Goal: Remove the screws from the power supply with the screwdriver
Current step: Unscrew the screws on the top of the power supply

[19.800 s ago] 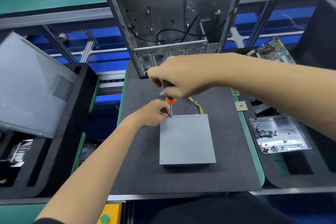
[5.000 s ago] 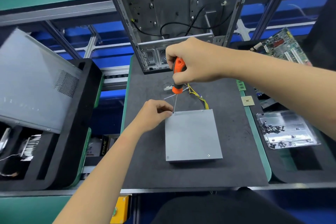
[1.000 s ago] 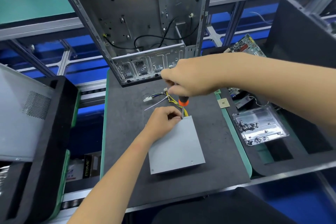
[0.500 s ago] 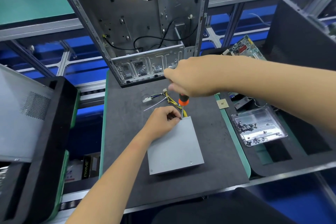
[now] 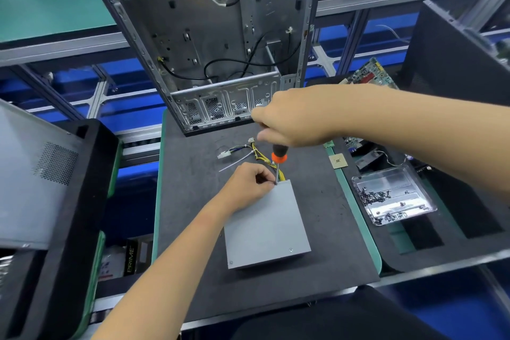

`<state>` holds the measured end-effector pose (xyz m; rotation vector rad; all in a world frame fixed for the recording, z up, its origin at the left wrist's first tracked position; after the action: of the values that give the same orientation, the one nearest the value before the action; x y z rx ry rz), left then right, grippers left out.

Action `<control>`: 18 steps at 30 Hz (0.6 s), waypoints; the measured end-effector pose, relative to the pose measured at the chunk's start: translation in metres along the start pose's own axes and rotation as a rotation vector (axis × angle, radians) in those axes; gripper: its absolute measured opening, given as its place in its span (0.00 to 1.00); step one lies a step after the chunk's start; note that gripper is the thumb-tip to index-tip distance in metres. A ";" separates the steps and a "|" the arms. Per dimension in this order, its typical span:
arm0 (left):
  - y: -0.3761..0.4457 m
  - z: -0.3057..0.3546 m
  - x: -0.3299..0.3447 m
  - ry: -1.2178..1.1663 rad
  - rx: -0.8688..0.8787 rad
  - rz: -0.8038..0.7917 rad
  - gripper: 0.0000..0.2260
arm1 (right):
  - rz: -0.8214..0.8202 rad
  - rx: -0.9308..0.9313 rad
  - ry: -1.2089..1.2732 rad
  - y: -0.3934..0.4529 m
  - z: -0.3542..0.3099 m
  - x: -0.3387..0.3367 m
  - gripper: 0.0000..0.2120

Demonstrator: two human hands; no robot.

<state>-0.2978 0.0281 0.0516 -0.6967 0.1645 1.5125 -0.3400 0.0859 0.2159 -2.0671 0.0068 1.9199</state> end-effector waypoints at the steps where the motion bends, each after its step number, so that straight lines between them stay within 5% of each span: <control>1: 0.000 0.001 0.000 0.009 -0.010 -0.001 0.05 | 0.000 -0.044 0.064 -0.001 -0.003 0.000 0.08; 7: 0.000 0.004 0.001 0.043 -0.056 -0.023 0.04 | -0.098 -0.113 0.293 -0.012 -0.011 -0.003 0.15; 10: 0.000 0.004 0.001 0.030 -0.055 -0.048 0.03 | -0.070 -0.097 0.217 -0.011 -0.012 0.000 0.07; 14: 0.001 0.005 0.002 0.076 -0.024 -0.067 0.03 | -0.024 0.022 0.003 -0.009 -0.002 0.002 0.11; 18: 0.002 0.008 0.003 0.115 0.029 -0.078 0.07 | -0.017 -0.051 0.121 -0.009 -0.005 -0.001 0.05</control>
<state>-0.3015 0.0346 0.0556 -0.7586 0.2434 1.3943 -0.3331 0.0931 0.2190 -2.2061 -0.0322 1.8003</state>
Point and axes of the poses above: each hand's wrist, its own y-axis towards the middle knuckle, its own x-axis out of the palm, z = x × y, the point moved 8 cm from there along y, towards the middle knuckle, and after that the axes turned 8 degrees about -x, right-handed, at the moved point
